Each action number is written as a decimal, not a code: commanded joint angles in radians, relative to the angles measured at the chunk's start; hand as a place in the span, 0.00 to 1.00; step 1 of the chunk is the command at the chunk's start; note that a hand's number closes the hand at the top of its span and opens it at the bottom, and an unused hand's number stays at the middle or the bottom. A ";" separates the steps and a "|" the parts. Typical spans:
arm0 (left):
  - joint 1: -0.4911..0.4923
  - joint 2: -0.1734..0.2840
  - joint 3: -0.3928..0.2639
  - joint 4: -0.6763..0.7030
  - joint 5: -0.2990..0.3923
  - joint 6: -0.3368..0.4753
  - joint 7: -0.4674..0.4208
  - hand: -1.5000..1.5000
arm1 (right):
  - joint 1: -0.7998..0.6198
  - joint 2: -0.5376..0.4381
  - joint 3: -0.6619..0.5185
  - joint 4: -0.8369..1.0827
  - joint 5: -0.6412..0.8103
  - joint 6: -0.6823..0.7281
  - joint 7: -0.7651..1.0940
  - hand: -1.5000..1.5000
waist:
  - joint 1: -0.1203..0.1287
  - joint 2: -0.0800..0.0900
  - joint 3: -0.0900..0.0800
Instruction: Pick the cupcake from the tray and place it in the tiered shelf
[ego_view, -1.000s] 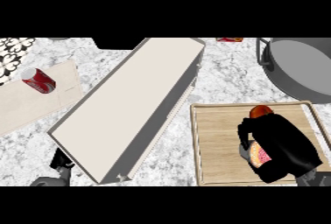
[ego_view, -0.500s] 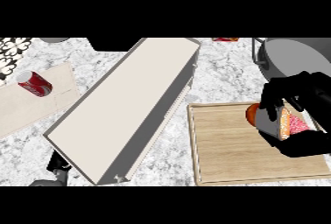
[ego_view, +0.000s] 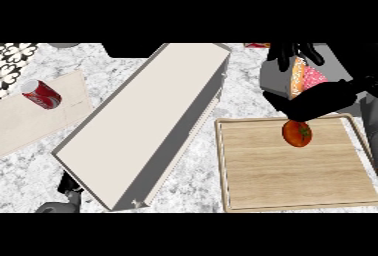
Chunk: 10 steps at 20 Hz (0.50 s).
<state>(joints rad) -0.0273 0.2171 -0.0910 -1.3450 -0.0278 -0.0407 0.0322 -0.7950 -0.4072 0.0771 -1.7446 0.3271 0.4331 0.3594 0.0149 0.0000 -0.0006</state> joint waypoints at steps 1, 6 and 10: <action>-0.005 -0.013 -0.020 0.033 -0.024 -0.012 -0.036 0.50 | -0.203 0.095 0.047 0.170 0.077 -0.050 0.078 1.00 | 0.008 0.003 -0.001; 0.025 -0.016 -0.015 0.009 -0.031 -0.015 -0.045 0.50 | -0.293 0.166 0.044 0.361 0.135 -0.100 0.010 1.00 | 0.004 0.003 0.000; 0.005 0.004 0.016 0.009 -0.004 -0.042 -0.022 0.50 | -0.414 0.215 0.074 0.551 0.210 -0.151 -0.077 1.00 | 0.010 0.005 0.000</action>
<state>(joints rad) -0.0230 0.2150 -0.0832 -1.3542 -0.0368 -0.0601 0.0353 -1.1088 -0.2419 0.1325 -1.3413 0.4868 0.3163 0.3322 0.0239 0.0038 -0.0011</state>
